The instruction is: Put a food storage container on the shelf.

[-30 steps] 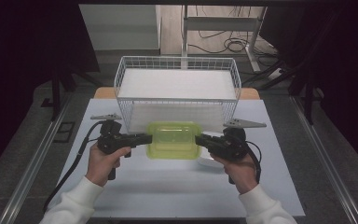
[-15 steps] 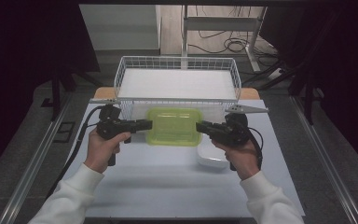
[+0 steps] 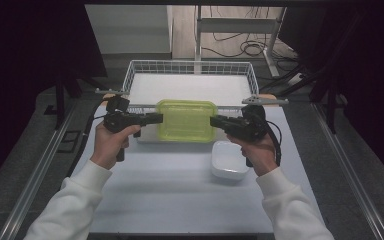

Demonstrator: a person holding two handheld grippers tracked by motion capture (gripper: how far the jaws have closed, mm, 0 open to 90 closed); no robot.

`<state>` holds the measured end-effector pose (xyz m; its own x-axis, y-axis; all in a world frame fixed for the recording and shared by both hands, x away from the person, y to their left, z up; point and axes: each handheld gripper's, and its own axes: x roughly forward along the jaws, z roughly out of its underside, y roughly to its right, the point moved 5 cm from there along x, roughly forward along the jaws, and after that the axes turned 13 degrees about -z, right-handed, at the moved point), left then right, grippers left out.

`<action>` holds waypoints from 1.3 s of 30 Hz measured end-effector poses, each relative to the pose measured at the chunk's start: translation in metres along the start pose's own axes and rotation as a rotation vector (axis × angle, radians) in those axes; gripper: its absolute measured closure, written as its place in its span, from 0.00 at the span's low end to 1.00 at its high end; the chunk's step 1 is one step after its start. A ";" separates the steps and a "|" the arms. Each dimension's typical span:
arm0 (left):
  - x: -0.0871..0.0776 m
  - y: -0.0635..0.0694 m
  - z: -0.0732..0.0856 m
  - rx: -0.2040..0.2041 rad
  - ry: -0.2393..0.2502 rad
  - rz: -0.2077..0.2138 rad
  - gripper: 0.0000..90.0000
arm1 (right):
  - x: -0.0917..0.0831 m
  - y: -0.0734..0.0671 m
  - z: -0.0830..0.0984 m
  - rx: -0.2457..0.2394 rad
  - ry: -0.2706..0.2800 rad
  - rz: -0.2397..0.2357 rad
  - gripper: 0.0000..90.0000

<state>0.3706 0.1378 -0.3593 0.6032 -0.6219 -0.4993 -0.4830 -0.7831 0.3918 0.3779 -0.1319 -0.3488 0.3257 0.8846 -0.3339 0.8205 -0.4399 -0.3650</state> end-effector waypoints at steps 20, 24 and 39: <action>0.014 -0.015 -0.050 -0.010 -0.005 -0.011 0.88 | 0.010 0.030 -0.047 0.060 0.009 -0.012 0.88; 0.020 -0.022 -0.066 -0.026 -0.018 -0.006 0.88 | 0.014 0.039 -0.059 0.078 0.010 -0.010 0.88; 0.046 -0.037 -0.093 -0.103 -0.080 0.016 0.88 | 0.021 0.072 -0.081 0.166 0.004 -0.013 0.88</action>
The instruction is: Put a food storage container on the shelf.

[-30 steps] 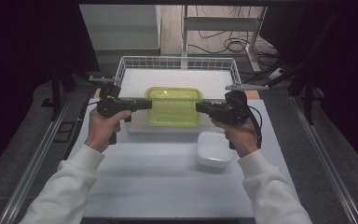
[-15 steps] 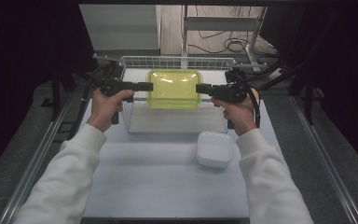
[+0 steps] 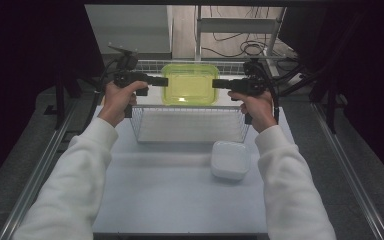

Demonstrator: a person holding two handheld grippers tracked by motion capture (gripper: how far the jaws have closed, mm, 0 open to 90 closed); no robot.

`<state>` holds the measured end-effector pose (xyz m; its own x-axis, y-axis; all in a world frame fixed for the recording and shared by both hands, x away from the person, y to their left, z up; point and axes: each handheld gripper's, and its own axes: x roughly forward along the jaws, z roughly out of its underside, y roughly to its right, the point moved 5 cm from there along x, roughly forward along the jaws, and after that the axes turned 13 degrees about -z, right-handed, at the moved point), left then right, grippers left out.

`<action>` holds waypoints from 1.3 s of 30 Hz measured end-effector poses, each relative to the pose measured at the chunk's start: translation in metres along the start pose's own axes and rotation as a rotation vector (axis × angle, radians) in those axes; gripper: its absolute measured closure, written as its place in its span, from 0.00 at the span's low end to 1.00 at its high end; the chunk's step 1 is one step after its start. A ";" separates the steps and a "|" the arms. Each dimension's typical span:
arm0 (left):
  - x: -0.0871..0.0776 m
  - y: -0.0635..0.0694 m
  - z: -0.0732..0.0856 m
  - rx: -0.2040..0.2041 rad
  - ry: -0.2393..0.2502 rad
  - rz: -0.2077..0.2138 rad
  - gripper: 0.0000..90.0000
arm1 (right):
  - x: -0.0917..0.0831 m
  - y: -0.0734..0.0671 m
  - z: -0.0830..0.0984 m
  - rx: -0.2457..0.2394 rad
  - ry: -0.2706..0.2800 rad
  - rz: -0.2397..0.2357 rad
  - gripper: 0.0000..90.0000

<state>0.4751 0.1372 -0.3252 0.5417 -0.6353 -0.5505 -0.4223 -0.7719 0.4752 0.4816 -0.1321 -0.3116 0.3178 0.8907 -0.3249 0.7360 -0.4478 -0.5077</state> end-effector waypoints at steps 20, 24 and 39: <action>0.038 -0.033 -0.017 -0.197 -0.095 0.043 0.87 | 0.025 0.049 -0.006 0.226 -0.005 0.021 0.83; 0.046 -0.040 -0.019 -0.242 -0.101 0.055 0.85 | 0.029 0.056 -0.006 0.282 0.017 0.026 0.81; 0.044 -0.038 -0.019 -0.166 -0.009 0.001 0.44 | 0.030 0.058 -0.007 0.312 0.098 0.057 0.54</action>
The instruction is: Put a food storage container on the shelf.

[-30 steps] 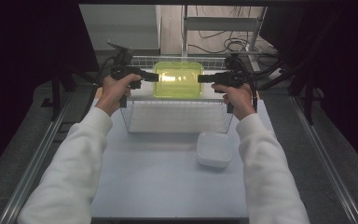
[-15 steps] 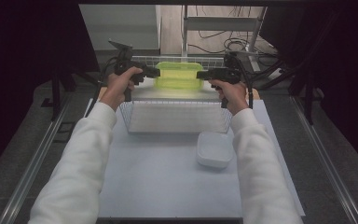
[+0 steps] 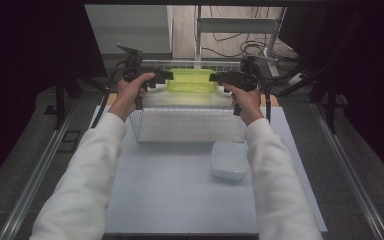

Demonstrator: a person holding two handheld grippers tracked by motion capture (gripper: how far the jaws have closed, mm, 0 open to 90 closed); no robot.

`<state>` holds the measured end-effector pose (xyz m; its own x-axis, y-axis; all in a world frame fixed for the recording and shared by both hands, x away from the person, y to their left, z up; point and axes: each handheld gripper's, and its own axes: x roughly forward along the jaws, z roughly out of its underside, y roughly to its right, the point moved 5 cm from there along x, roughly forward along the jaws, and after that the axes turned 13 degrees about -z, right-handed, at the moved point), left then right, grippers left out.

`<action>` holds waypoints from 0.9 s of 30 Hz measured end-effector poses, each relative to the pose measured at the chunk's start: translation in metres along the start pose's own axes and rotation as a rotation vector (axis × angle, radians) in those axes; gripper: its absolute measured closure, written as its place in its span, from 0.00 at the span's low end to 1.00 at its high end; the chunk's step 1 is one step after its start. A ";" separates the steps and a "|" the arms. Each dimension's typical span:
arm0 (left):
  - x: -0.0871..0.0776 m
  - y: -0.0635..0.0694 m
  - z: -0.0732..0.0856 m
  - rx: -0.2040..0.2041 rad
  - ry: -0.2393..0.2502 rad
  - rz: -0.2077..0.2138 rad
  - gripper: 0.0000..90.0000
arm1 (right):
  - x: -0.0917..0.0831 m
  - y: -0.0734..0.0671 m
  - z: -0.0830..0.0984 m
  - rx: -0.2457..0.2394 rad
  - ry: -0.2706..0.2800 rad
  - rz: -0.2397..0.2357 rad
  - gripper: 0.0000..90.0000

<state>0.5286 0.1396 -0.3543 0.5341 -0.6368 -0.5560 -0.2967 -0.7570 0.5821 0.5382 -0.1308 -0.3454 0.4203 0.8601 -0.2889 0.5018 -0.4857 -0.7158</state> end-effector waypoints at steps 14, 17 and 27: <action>-0.042 0.023 0.018 0.206 0.083 -0.057 0.33 | -0.031 -0.029 0.011 -0.181 -0.006 0.017 0.39; -0.054 0.026 0.033 0.306 0.067 -0.099 0.33 | -0.040 -0.037 0.020 -0.264 -0.045 0.032 0.37; -0.078 0.022 0.098 0.371 0.043 -0.147 0.35 | -0.069 -0.048 0.068 -0.387 -0.185 0.051 0.35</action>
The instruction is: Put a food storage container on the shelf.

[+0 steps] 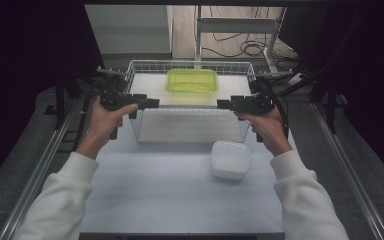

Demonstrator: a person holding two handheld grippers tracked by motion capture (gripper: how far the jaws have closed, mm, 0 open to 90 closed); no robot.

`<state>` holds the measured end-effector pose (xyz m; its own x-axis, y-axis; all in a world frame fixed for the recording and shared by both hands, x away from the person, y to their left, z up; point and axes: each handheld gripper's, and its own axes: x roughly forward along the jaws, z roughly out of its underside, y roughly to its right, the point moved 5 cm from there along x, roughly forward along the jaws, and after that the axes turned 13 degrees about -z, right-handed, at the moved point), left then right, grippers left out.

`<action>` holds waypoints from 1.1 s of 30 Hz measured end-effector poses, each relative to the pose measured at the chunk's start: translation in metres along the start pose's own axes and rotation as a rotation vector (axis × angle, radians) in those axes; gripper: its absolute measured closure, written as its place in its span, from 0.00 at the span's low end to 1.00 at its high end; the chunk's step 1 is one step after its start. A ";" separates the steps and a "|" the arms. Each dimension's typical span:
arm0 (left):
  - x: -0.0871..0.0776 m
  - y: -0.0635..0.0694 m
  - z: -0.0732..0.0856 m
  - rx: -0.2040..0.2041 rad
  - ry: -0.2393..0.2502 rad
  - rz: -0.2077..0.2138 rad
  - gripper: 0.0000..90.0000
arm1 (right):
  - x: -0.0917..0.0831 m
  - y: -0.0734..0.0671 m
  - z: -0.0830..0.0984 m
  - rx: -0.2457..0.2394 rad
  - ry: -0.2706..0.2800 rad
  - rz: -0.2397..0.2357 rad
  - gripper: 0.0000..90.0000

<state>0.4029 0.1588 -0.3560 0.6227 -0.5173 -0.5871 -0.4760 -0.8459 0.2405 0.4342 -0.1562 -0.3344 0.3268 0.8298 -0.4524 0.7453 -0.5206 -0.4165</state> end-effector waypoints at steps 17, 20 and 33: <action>0.004 0.010 0.097 0.020 -0.087 0.046 0.37 | -0.008 0.002 0.108 -0.024 -0.128 -0.032 0.36; 0.007 0.008 0.107 0.015 -0.102 0.041 0.37 | -0.006 0.006 0.118 -0.012 -0.144 -0.029 0.36; 0.017 0.008 0.125 0.025 -0.162 0.003 0.36 | -0.006 0.012 0.125 -0.006 -0.168 0.014 0.36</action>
<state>0.3319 0.1596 -0.4610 0.5138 -0.4908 -0.7037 -0.4946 -0.8396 0.2245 0.3681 -0.1921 -0.4355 0.2356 0.7772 -0.5835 0.7453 -0.5298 -0.4047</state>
